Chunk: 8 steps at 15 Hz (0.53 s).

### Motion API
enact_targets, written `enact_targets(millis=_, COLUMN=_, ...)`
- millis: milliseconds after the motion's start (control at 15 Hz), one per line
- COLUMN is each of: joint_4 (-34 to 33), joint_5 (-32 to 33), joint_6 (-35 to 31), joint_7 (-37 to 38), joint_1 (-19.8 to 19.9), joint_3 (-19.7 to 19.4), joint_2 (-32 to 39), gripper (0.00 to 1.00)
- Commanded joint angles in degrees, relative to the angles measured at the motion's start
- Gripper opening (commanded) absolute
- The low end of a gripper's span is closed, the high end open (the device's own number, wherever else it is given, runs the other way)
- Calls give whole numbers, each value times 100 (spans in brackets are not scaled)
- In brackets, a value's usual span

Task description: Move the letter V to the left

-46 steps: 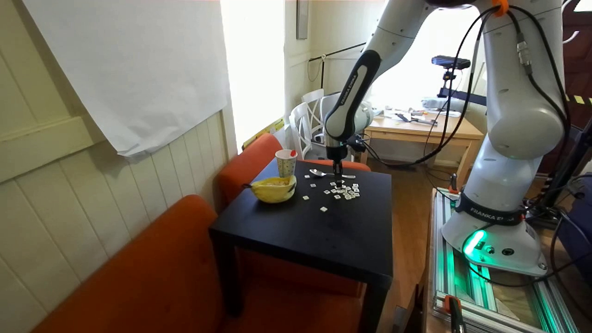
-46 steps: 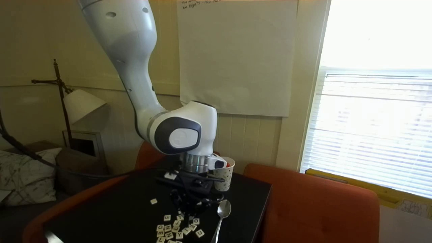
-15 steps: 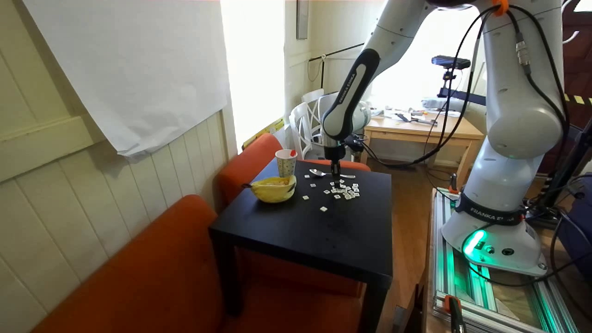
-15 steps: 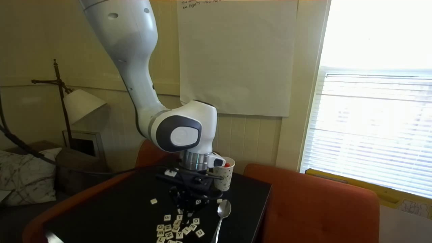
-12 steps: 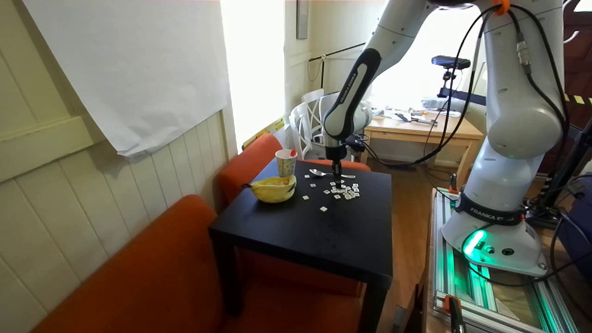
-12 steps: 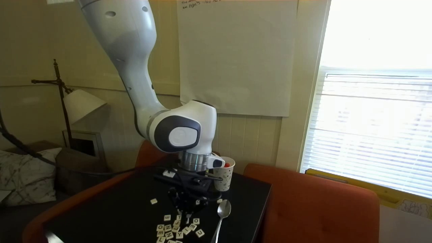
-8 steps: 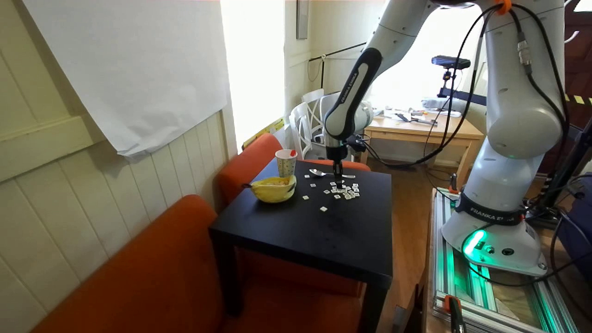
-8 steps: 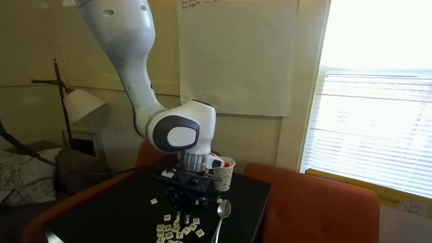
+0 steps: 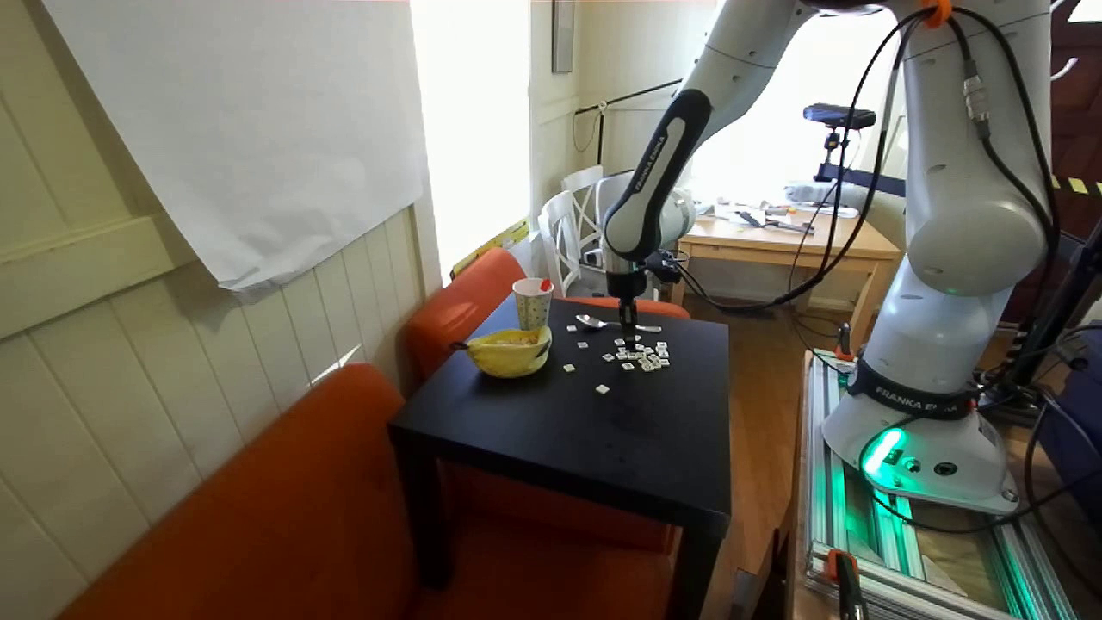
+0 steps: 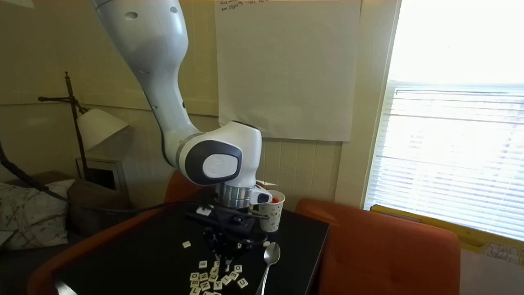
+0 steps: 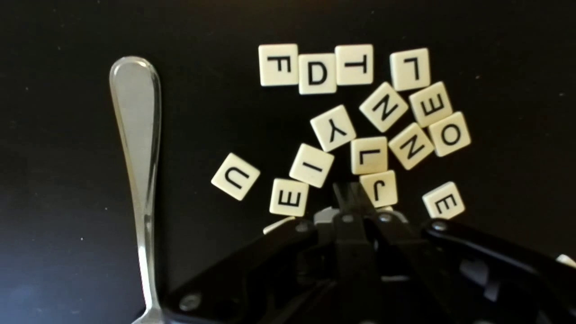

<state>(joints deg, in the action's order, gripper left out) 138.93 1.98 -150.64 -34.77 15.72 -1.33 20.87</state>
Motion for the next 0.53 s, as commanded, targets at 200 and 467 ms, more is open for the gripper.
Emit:
enact_targets(millis=200, joint_4=-77, joint_5=-57, joint_6=-87, joint_7=20, joint_1=12, joint_3=21, joint_2=112, gripper=2)
enact_targets(millis=467, joint_4=-134, joint_5=-11, joint_6=-195, joint_7=101, joint_1=-19, joint_3=-4, joint_2=219, gripper=2)
